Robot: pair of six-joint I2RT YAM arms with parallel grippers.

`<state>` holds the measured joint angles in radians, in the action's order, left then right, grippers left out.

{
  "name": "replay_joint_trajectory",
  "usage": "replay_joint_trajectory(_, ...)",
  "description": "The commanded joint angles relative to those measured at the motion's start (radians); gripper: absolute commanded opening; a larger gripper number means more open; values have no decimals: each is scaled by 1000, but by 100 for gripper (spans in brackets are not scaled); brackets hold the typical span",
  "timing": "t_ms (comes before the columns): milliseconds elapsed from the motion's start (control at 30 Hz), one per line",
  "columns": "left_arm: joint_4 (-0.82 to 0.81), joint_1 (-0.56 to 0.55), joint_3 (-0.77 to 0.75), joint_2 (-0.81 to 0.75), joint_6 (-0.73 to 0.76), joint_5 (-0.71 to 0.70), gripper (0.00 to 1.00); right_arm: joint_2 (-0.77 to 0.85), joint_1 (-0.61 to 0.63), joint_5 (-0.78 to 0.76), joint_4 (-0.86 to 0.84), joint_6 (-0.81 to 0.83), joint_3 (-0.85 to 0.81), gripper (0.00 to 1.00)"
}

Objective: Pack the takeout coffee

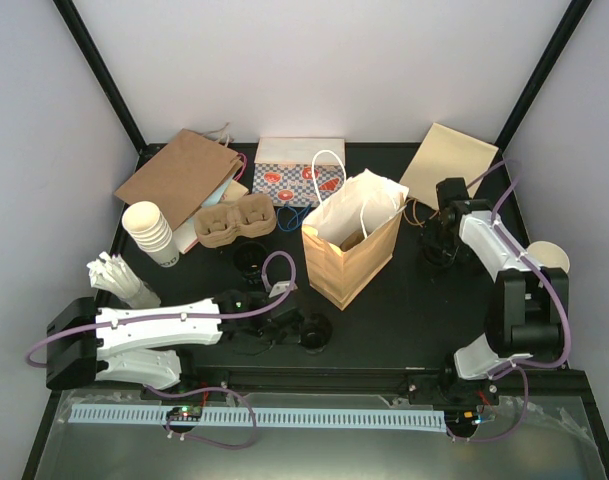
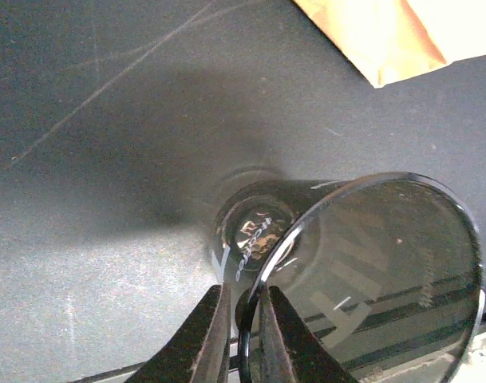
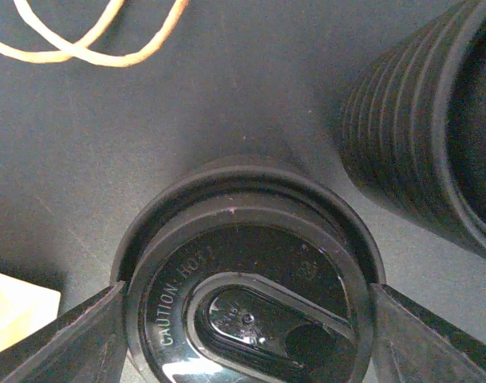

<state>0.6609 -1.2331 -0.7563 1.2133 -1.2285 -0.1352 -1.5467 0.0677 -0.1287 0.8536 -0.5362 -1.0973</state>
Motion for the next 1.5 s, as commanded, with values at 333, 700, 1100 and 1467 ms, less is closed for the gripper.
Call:
replay_joint_trajectory(333, 87, -9, -93, -41, 18, -52, 41, 58, 4, 33, 3, 11, 31, 81)
replay_joint_trajectory(700, 171, -9, -140, -83, 16, -91, 45, 101, 33, -62, -28, -14, 23, 81)
replay_joint_trajectory(1100, 201, -9, -140, -133, 8, -99, 45, 83, 81, -111, -24, -39, -2, 83)
replay_joint_trajectory(1467, 207, -8, -135, -164, 10, -115, 45, 39, 53, -60, 70, -31, -39, 82)
